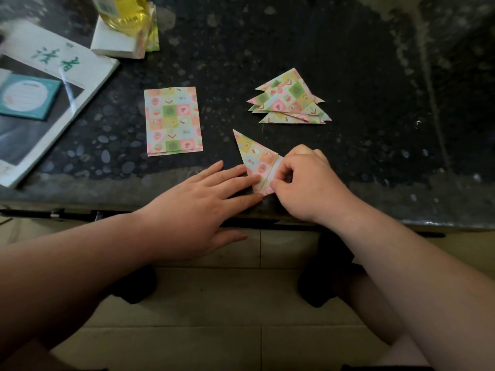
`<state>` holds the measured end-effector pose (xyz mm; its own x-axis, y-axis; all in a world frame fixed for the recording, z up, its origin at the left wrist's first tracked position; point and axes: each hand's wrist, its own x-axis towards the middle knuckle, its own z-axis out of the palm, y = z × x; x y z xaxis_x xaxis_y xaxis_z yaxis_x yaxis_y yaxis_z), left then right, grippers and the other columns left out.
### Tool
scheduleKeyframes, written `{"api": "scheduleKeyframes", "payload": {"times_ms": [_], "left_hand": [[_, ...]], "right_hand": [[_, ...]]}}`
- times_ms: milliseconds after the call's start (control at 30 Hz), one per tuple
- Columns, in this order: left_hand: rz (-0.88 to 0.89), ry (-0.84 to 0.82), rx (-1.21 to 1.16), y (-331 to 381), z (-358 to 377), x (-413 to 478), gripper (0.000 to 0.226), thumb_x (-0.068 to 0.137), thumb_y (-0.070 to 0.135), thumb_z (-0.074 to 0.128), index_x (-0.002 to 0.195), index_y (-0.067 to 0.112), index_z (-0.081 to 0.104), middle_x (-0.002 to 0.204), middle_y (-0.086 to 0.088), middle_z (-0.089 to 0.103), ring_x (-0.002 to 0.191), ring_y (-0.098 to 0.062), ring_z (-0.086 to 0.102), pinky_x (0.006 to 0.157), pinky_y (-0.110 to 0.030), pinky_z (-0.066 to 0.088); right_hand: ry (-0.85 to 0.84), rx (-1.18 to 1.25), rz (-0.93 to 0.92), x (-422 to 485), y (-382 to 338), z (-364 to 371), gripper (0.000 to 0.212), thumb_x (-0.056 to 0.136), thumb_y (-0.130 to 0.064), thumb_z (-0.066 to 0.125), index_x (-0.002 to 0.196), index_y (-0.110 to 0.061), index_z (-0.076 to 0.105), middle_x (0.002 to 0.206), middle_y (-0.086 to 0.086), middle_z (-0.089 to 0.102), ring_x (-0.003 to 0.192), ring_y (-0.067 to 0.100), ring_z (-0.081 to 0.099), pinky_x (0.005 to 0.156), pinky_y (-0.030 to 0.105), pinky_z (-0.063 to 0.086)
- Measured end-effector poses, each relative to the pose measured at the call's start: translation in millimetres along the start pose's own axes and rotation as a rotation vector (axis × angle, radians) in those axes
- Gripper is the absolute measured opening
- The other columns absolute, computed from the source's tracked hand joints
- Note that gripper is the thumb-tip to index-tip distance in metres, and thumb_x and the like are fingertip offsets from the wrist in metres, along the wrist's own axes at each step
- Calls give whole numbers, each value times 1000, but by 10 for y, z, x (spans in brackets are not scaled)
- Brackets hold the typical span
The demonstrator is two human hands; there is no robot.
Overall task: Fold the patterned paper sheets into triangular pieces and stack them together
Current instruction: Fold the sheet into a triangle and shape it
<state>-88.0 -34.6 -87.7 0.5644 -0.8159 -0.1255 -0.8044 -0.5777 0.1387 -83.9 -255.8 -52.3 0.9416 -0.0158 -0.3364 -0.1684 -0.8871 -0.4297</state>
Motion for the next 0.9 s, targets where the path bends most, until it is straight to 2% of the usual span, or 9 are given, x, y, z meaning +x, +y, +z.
{"api": "scheduleKeyframes", "payload": {"times_ms": [167, 500, 700, 900], "left_hand": [[-6, 10, 15, 22, 9, 0, 72, 99, 68, 33, 160, 31, 26, 167, 0, 26, 157, -21, 16, 127, -48, 16], [-57, -5, 84, 175, -79, 39, 74, 96, 67, 30, 153, 22, 46, 159, -6, 44, 151, -28, 34, 122, -57, 28], [-104, -19, 119, 270, -53, 88, 78, 95, 69, 28, 153, 21, 45, 153, -10, 50, 146, -32, 41, 118, -64, 29], [-116, -7, 175, 328, -54, 144, 84, 91, 76, 31, 152, 20, 45, 144, -12, 56, 140, -37, 46, 120, -66, 24]], "right_hand": [[-1, -2, 8, 1, -5, -8, 22, 93, -26, 68, 72, -26, 65, 113, -8, 53, 118, 18, 44, 100, 39, 47], [-9, -15, -1, 5, -11, -8, 22, 93, -26, 67, 71, -28, 63, 114, -7, 53, 117, 19, 44, 99, 39, 48], [-8, -14, 0, 6, -11, -3, 20, 92, -25, 68, 72, -26, 64, 114, -6, 53, 117, 20, 45, 101, 41, 47], [-10, -14, 6, -5, -23, -4, 19, 92, -25, 67, 74, -26, 66, 114, -6, 53, 118, 19, 44, 100, 39, 48]]}}
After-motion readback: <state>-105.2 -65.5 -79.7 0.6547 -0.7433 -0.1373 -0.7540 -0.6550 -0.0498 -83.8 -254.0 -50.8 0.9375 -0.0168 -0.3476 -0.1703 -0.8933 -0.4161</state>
